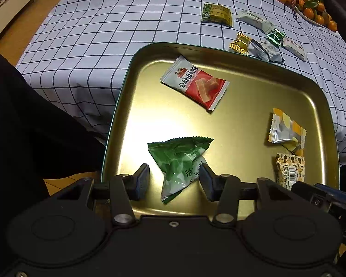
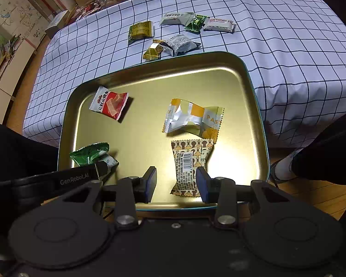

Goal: Organize snacks
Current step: 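Lower both packets into the gold tray and open both tools, then move both open tools back to the snack packets on the cloth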

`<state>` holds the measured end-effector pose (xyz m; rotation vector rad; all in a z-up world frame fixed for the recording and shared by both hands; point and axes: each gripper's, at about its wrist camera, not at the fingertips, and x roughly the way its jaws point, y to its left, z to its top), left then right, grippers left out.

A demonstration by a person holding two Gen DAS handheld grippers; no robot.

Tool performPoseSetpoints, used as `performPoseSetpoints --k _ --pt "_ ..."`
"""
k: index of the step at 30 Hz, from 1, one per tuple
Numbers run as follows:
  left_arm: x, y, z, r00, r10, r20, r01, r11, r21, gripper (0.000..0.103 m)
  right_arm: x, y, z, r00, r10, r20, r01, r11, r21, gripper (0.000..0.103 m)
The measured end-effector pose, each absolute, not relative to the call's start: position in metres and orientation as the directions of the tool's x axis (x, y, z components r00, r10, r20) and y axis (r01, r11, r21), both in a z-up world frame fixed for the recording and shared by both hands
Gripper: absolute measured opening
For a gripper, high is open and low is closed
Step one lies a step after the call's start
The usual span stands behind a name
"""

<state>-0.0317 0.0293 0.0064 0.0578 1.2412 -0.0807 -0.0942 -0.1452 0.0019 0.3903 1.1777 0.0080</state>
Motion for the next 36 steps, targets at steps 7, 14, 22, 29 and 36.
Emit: performPoseSetpoints --k 7,14,22,29,36 --pt "-0.025 0.029 0.015 0.324 -0.004 -0.946 0.096 0.995 0.029 0.055 -0.092 -0.147 0.001 0.386 0.2 -0.9 0.215 0.93 0.299 0.04" --pt "-0.004 0.031 0.025 0.339 -0.002 -0.941 0.091 0.995 0.031 0.055 -0.086 -0.155 0.005 0.393 0.192 -0.899 0.264 0.913 0.31 0.04" --pt "0.033 0.022 0.031 0.329 0.032 -0.944 0.104 0.992 0.07 0.055 -0.069 -0.158 0.006 0.349 0.188 -0.918 0.277 0.915 0.293 0.04" --pt "0.077 0.014 0.042 0.329 -0.009 -0.944 0.13 0.991 0.035 0.055 -0.034 -0.168 0.013 0.326 0.22 -0.919 0.262 0.913 0.312 0.04" --pt "0.131 0.006 0.052 0.342 -0.018 -0.94 0.119 0.993 0.024 0.055 0.026 -0.183 0.02 0.289 0.227 -0.93 0.268 0.913 0.307 0.04"
